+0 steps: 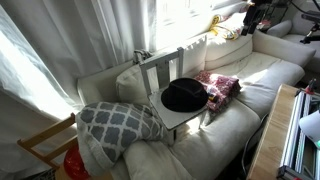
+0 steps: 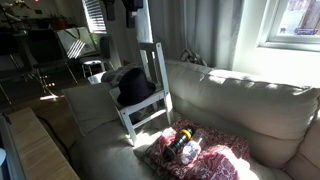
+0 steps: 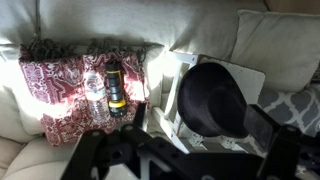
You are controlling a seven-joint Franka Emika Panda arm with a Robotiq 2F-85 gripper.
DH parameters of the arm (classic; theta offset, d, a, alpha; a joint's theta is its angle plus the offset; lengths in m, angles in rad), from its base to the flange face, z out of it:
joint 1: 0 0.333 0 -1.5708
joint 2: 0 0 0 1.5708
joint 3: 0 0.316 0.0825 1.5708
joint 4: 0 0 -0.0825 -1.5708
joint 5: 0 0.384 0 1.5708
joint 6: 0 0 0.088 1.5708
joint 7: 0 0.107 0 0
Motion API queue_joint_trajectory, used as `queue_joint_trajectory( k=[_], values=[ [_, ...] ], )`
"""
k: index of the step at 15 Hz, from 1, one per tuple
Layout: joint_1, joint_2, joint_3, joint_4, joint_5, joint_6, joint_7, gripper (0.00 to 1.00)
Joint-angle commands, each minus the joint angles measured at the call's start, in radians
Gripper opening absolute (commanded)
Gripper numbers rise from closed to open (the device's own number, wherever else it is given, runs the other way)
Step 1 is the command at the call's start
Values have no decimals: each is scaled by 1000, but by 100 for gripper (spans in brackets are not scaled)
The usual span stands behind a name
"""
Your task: Turn the chair ninety degrees anticlockwise, pick up the hat and hang it on the right corner of the chair backrest
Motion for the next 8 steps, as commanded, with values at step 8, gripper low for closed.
queue_joint_trajectory(
  k=[8],
  values=[
    [22, 355, 399, 201, 73, 342, 835, 100]
  ],
)
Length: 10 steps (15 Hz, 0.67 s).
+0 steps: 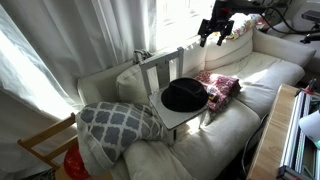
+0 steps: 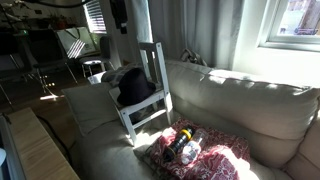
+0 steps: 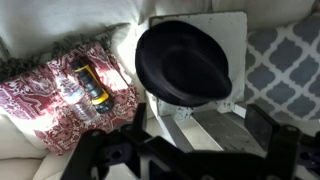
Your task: Turn the chair ninety degrees anticlockwise, pick up the hat and hang it on the right corner of the chair backrest
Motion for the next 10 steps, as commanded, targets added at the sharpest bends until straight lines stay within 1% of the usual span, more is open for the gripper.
queue_joint_trajectory(
  k=[1, 2, 3, 4, 7, 9, 10],
  values=[
    [-15, 184, 78, 140, -42, 109, 275, 100],
    [-25, 227, 92, 178, -79, 128, 353, 100],
    [14, 267, 51, 210, -123, 144, 428, 100],
    [23, 299, 40, 240, -168, 140, 503, 100],
    [66, 396, -8, 349, -266, 95, 718, 100],
    [106, 449, -33, 417, -286, 55, 852, 100],
    [83, 380, -27, 329, -237, 109, 719, 100]
  ],
)
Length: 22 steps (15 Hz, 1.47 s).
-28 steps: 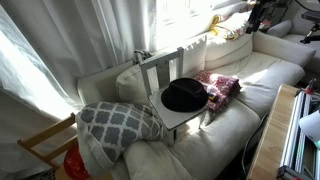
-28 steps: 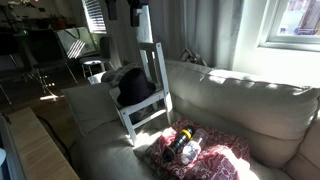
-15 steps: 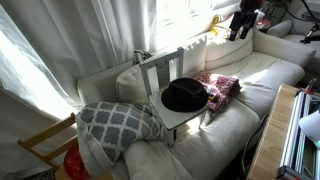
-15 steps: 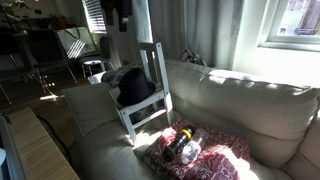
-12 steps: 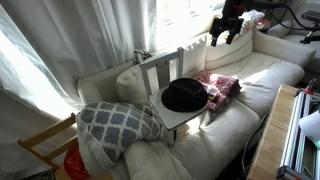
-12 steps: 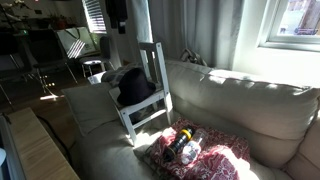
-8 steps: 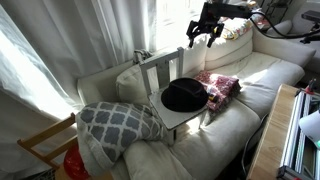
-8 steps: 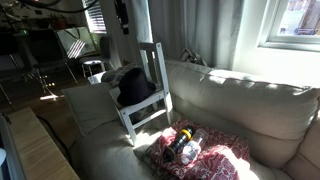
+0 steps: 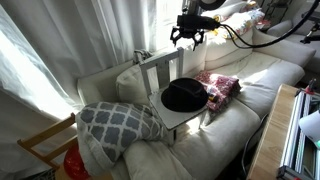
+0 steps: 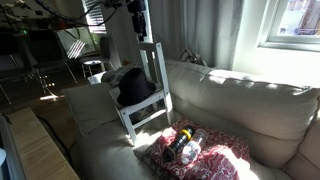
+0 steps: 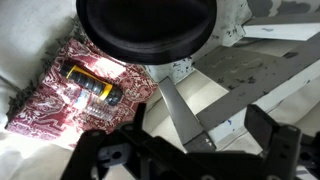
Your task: Turn the chair ninety degrees anticlockwise, pick up the hat and hang it on the right corner of the chair backrest
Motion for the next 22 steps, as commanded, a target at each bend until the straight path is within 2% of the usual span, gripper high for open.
queue_joint_trajectory(
  k=[1, 6, 9, 12, 16, 22],
  values=[
    [42, 23, -38, 29, 1, -14, 37, 100],
    [62, 59, -47, 74, -4, -30, 84, 100],
    [88, 110, -54, 118, 19, 13, 222, 100],
    [111, 150, -44, 169, 45, 24, 280, 100],
    [172, 244, -71, 245, -9, -4, 403, 100],
    [197, 370, -65, 365, 60, 62, 501, 100]
  ],
)
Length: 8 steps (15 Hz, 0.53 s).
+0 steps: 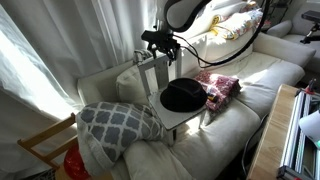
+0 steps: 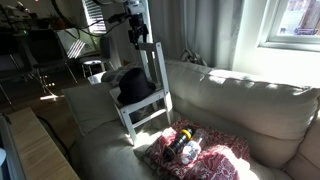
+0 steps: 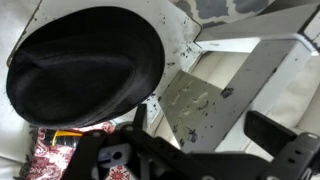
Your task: Turn the chair ninety degrees anticlockwise, pick up the hat and hang it on the right corner of the chair backrest
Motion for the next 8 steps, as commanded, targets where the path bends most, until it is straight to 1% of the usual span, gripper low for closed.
queue_joint_trajectory(
  k=[1, 3, 4, 6, 7, 8],
  values=[
    [32, 93, -24, 95, 30, 54, 65, 100],
    [31, 102, -30, 118, 31, 63, 69, 100],
    [40, 101, -52, 127, 9, 52, 85, 100],
    [40, 112, -63, 148, 19, 52, 105, 100],
    [23, 121, -40, 161, 55, 35, 84, 100],
    [21, 134, -34, 174, 65, 21, 80, 100]
  ],
)
